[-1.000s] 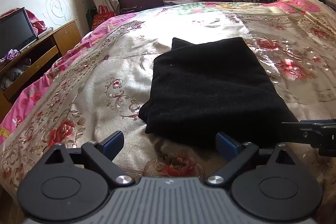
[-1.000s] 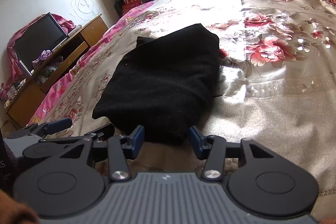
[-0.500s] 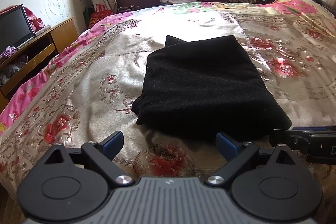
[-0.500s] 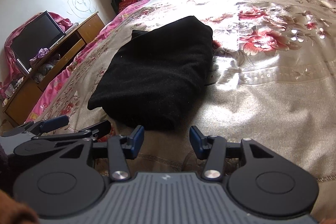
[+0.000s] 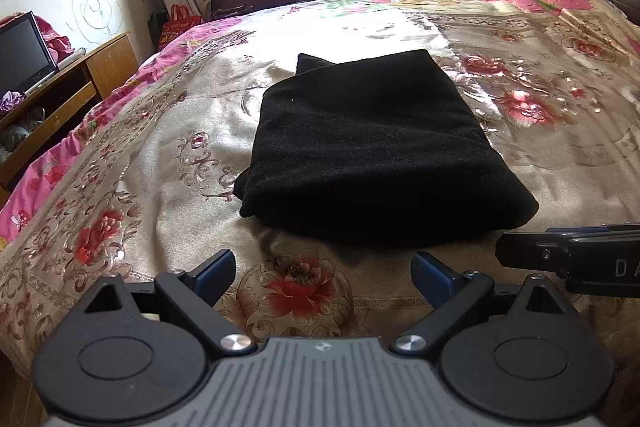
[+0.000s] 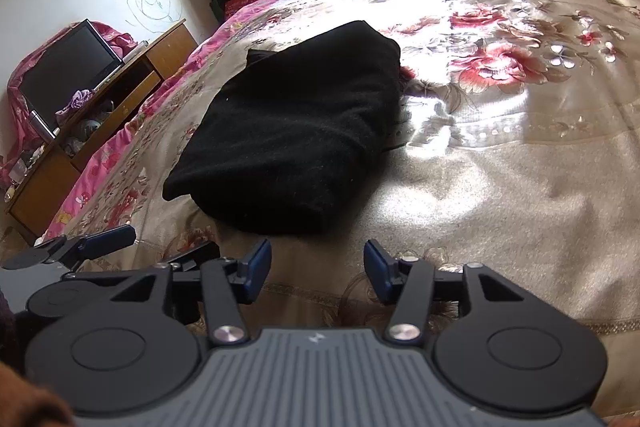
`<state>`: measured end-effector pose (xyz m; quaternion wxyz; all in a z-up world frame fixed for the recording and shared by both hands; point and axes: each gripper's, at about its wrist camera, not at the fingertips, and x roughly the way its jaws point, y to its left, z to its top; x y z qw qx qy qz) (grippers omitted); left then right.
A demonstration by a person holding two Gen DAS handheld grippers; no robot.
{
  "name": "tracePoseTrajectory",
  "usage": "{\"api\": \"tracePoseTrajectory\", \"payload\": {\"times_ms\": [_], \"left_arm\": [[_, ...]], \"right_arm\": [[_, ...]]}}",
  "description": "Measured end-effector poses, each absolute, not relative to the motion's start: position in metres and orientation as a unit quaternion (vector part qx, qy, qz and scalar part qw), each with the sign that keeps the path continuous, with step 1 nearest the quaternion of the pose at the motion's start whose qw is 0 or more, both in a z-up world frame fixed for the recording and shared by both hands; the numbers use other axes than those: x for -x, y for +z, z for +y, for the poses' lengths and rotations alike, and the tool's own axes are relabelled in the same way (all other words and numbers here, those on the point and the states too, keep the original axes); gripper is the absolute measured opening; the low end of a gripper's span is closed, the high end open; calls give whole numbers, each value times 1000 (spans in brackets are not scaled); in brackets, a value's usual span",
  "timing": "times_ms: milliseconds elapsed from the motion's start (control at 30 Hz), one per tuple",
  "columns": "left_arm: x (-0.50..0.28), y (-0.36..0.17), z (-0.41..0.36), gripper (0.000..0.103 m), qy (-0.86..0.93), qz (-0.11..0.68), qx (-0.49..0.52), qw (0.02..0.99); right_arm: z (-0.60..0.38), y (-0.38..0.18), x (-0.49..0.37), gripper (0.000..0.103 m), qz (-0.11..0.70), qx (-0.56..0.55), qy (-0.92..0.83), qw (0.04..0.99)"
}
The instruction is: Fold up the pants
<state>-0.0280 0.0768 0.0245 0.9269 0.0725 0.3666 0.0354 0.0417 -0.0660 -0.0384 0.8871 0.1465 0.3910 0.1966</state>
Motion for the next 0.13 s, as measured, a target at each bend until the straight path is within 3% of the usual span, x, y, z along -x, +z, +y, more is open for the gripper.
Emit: {"api": "tracePoseTrajectory", "payload": {"times_ms": [133], "left_arm": [[29, 24, 75, 103, 35, 366, -77, 927]], "right_arm": [[-65, -39, -40, 54, 391, -145, 197, 887]]}}
